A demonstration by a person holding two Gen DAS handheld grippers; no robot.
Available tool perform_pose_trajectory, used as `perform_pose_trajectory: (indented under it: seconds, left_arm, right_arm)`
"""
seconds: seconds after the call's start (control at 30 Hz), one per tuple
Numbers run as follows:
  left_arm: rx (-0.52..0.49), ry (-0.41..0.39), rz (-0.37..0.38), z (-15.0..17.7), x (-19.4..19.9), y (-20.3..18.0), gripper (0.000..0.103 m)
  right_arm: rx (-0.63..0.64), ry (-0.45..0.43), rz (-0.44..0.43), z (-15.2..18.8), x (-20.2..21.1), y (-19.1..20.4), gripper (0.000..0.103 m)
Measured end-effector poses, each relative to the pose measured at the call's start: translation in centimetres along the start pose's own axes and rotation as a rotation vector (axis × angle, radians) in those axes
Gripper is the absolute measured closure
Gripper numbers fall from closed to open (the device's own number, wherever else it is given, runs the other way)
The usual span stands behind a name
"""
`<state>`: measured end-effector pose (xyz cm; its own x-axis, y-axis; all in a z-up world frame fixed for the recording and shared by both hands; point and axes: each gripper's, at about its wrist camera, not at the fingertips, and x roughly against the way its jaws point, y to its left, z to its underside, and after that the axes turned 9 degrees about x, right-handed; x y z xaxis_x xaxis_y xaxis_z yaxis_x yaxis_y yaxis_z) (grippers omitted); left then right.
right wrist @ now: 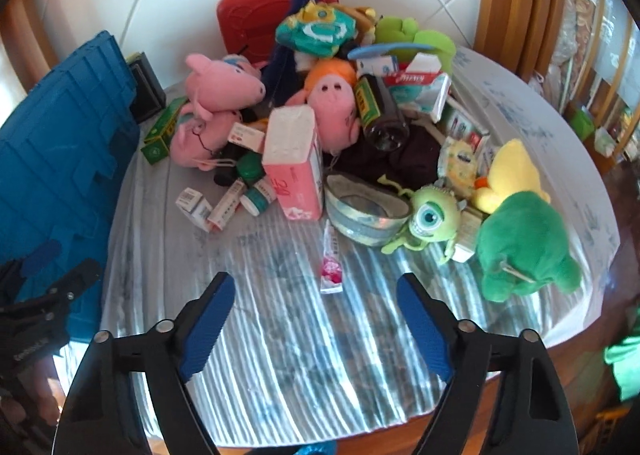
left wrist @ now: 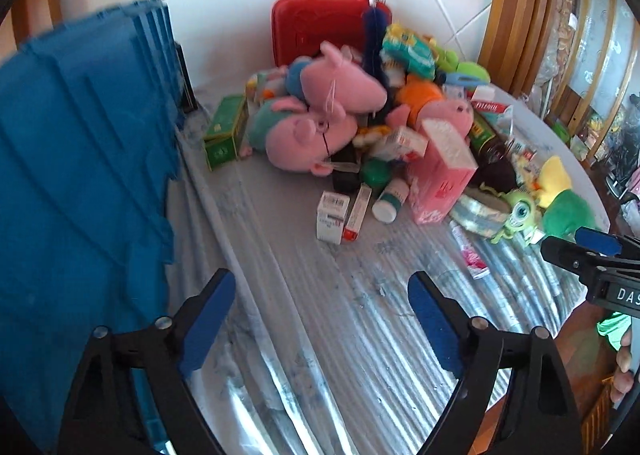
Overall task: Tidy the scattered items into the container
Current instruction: 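Grasp a white medicine box with the left tool while the right tool grasps a red-white ointment tube, then lift the medicine box with the left tool while the right tool carries the ointment tube toward the crate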
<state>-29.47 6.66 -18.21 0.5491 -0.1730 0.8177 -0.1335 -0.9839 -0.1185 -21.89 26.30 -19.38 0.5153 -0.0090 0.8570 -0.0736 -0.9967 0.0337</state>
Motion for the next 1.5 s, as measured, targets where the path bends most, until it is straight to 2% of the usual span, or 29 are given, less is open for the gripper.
perform_pose_trajectory:
  seconds: [0.1,0.23,0.33,0.57,0.7,0.83,0.87,0.97,1.0,1.03,1.13,1.5]
  left_arm:
    - [0.021,0.055,0.001,0.0,-3.2,0.4,0.019]
    - [0.046,0.080,-0.020,-0.2,-6.8,0.9,0.024]
    - [0.070,0.088,-0.024,-0.8,-9.3,1.1,0.024]
    - [0.044,0.114,-0.060,-2.4,-14.7,0.2,0.025]
    - [0.018,0.133,-0.066,-3.1,-17.0,-0.4,0.035]
    - [0.017,0.154,-0.069,-3.3,-18.6,-0.4,0.045]
    - [0.023,0.149,-0.061,-3.3,-18.8,-0.3,0.046]
    - [0.036,0.134,-0.047,-3.6,-18.7,-0.2,0.070]
    - [0.038,0.134,-0.053,-3.6,-18.7,-0.2,0.073]
    - [0.040,0.131,-0.057,-3.6,-18.5,-0.2,0.073]
    - [0.045,0.128,-0.054,-3.1,-17.7,-0.3,0.073]
    - [0.020,0.100,-0.049,1.4,-12.2,-2.0,0.073]
  right_arm:
    - [-0.011,0.064,-0.020,0.1,-2.9,-0.3,0.038]
    - [-0.022,0.129,-0.038,0.0,-6.7,-1.1,0.047]
    - [-0.024,0.160,-0.052,-0.2,-9.2,-2.0,0.050]
    - [-0.051,0.207,-0.064,-1.1,-13.8,-3.6,0.055]
    - [-0.052,0.235,-0.068,-1.4,-15.7,-3.9,0.064]
    - [-0.015,0.223,-0.055,-1.8,-16.2,-3.5,0.069]
    - [-0.009,0.220,-0.054,-1.8,-16.3,-3.4,0.070]
    - [0.028,0.210,-0.020,-1.6,-16.2,-2.9,0.075]
    - [0.043,0.207,0.003,-1.4,-16.2,-2.7,0.079]
    - [0.054,0.202,0.022,-1.3,-16.1,-2.6,0.084]
    - [0.064,0.194,0.030,-0.8,-15.9,-2.6,0.086]
    - [0.073,0.185,-0.061,2.9,-13.1,-1.4,0.086]
